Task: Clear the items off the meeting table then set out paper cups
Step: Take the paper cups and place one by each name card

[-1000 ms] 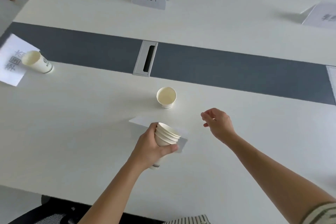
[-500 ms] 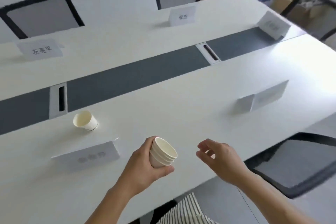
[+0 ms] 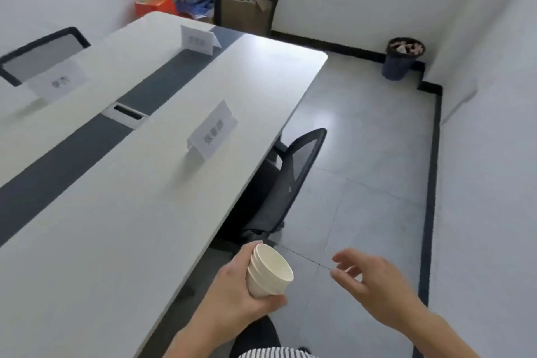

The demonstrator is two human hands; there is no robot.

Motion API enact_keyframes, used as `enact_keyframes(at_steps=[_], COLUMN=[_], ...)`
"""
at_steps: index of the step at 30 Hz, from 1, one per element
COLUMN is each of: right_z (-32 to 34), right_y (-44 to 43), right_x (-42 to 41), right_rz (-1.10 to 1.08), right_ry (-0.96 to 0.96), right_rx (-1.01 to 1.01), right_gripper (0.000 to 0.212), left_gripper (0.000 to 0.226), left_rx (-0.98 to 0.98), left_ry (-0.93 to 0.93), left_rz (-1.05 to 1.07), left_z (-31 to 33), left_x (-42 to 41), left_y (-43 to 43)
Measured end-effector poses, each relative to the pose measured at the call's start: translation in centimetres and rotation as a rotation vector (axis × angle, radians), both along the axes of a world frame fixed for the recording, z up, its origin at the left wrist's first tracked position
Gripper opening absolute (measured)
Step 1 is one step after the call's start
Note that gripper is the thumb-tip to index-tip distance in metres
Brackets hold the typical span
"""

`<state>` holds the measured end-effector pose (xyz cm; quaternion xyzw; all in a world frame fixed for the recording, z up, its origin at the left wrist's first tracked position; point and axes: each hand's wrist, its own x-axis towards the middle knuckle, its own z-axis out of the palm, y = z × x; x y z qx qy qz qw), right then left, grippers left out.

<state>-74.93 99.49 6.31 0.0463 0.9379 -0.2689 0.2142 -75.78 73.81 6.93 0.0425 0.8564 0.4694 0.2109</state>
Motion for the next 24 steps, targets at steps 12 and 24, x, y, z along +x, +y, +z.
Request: enact_keyframes(at_steps=[12,24], right_z=[-1.3,2.0], right_y=[17.4,31.2], right_x=[-6.0,-22.5], right_rz=[-0.293,-0.378], right_ry=[-0.089,-0.045], right_rx=[-0.01,-0.042], right_gripper=[0.033,0.032], left_gripper=[0.065,0.072], left_rx=[-0.011,-0.007], left_ry=[-0.036,0.041], left_rz=[-0.31,-0.426], left_z=[-1.7,2.4], left_x=[-15.3,-34.7], left_y=[19.0,35.3])
